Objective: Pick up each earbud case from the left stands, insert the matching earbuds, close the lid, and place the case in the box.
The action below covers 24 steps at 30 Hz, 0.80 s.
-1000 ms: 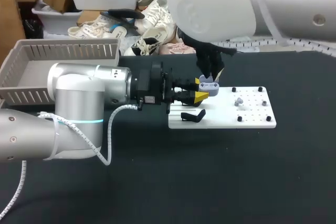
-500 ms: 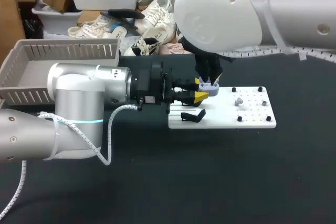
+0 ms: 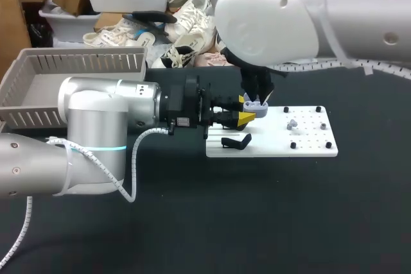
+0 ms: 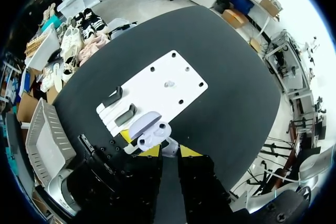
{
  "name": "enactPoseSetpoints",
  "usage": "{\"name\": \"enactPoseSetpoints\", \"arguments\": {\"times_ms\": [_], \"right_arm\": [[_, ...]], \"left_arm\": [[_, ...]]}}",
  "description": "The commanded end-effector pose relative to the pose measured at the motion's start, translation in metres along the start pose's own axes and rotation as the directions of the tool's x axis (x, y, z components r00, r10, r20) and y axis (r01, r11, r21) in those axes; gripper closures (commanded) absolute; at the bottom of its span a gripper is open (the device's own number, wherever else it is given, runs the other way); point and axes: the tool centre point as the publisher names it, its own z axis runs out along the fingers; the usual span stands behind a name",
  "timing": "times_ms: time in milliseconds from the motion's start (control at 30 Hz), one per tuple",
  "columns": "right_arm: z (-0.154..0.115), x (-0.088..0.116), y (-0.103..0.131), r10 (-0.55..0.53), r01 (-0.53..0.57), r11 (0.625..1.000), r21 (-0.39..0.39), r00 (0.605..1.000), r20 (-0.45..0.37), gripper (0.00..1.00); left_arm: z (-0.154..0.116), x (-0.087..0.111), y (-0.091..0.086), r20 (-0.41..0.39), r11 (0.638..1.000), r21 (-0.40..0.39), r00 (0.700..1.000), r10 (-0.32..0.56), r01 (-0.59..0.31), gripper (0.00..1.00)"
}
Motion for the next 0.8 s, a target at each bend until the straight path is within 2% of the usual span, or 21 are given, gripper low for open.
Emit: {"name": "enactPoseSetpoints", "arguments": {"times_ms": [33, 800], "right_arm": [[0.002, -0.0024, 0.0044, -0.002, 0.002, 1.0, 0.013, 1.0, -0.001, 1.0], [0.01, -0.0086, 0.0085, -0.02, 0.02, 0.999, 0.024, 1.0, 0.004, 1.0]], "left_arm": [[0.0002, 0.0002, -0.0006, 0.001, 1.0, -0.003, 1.0, 0.001, -0.001, 1.0], [0.0002, 0.0002, -0.0006, 0.001, 1.0, -0.003, 1.0, 0.001, -0.001, 1.0]]}}
